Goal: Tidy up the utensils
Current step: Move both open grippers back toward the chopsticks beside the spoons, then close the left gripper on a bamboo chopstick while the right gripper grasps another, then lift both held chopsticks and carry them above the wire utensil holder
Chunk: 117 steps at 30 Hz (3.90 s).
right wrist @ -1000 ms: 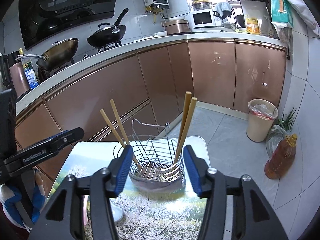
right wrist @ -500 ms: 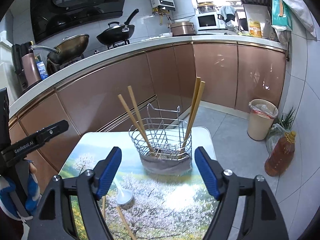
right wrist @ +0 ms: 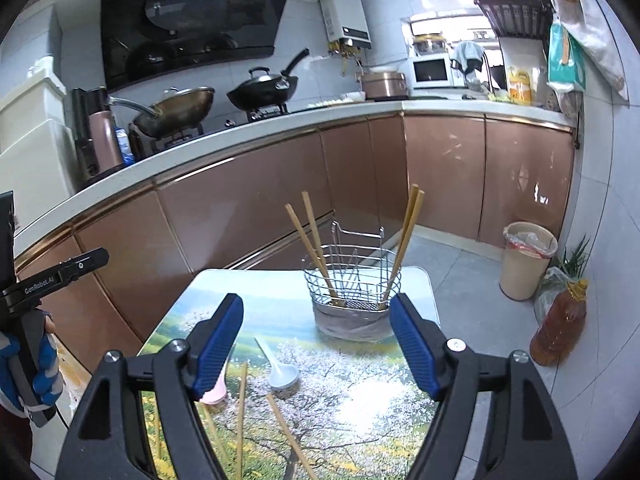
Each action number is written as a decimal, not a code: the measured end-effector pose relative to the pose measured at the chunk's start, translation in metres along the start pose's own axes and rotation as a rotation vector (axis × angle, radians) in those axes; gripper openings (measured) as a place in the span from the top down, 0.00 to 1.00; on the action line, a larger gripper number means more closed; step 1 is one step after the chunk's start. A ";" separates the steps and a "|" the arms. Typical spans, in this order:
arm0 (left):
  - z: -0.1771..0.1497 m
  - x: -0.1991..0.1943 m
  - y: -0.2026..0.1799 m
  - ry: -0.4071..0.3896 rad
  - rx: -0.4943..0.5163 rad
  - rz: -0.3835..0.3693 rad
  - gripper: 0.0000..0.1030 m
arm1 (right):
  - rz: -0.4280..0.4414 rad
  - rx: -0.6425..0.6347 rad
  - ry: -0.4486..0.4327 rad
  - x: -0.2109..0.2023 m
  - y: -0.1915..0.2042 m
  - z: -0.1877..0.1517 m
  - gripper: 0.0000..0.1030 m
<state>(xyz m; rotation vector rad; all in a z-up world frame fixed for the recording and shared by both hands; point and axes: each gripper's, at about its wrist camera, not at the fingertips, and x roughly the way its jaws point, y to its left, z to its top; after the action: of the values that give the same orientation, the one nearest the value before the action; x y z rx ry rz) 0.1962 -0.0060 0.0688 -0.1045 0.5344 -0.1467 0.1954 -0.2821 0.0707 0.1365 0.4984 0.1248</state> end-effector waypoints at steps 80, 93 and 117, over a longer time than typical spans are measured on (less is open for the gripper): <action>-0.119 0.243 0.047 0.867 -0.102 0.040 0.83 | 0.189 -0.344 0.845 0.247 0.063 -0.142 0.88; -0.111 0.266 0.042 0.885 -0.045 0.024 0.92 | 0.163 -0.409 0.871 0.258 0.073 -0.144 0.93; -0.128 0.249 0.010 0.838 -0.031 0.048 0.94 | 0.128 -0.407 0.846 0.249 0.080 -0.146 0.94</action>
<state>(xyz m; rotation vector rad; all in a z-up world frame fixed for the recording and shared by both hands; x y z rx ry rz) 0.3436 -0.0451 -0.1663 -0.0559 1.3742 -0.1321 0.3348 -0.1514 -0.1594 -0.3015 1.2942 0.4123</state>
